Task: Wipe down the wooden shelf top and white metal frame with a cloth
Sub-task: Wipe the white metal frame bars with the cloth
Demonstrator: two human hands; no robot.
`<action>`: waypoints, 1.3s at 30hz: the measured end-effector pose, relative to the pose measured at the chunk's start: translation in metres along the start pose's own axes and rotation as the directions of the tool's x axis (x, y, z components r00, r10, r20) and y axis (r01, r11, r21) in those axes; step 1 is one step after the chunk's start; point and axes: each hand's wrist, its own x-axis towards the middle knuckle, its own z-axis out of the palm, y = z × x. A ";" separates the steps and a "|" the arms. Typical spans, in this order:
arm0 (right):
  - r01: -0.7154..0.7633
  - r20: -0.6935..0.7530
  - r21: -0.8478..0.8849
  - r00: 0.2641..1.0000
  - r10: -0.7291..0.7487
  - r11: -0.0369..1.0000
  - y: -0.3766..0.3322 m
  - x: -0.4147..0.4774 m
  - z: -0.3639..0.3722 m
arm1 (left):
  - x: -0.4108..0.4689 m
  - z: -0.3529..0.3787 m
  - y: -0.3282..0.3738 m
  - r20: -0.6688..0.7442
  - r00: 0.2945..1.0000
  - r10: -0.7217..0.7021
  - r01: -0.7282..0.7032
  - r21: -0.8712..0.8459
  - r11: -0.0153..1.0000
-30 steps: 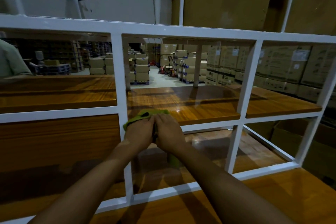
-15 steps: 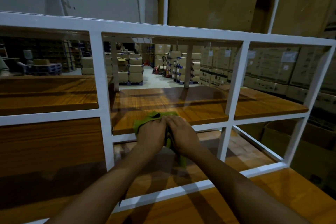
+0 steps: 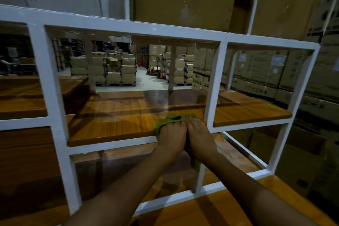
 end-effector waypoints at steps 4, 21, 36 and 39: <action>-0.026 0.026 -0.080 0.999 0.028 0.996 0.020 0.003 -0.004 | 0.018 0.004 0.019 0.080 0.997 0.023 -0.017 -0.068 0.998; -0.010 0.109 -0.079 0.994 0.019 0.997 -0.107 0.033 0.007 | -0.021 -0.027 -0.099 0.274 0.962 0.013 0.010 -0.083 0.996; 0.295 -0.441 0.114 0.871 -0.218 0.949 -0.228 0.015 0.080 | -0.156 -0.026 -0.220 -0.304 0.949 0.078 -0.059 0.069 0.996; 0.393 -0.497 0.136 0.821 -0.280 0.910 -0.227 0.012 0.087 | -0.167 -0.008 -0.233 -0.394 0.911 0.118 -0.056 0.165 0.985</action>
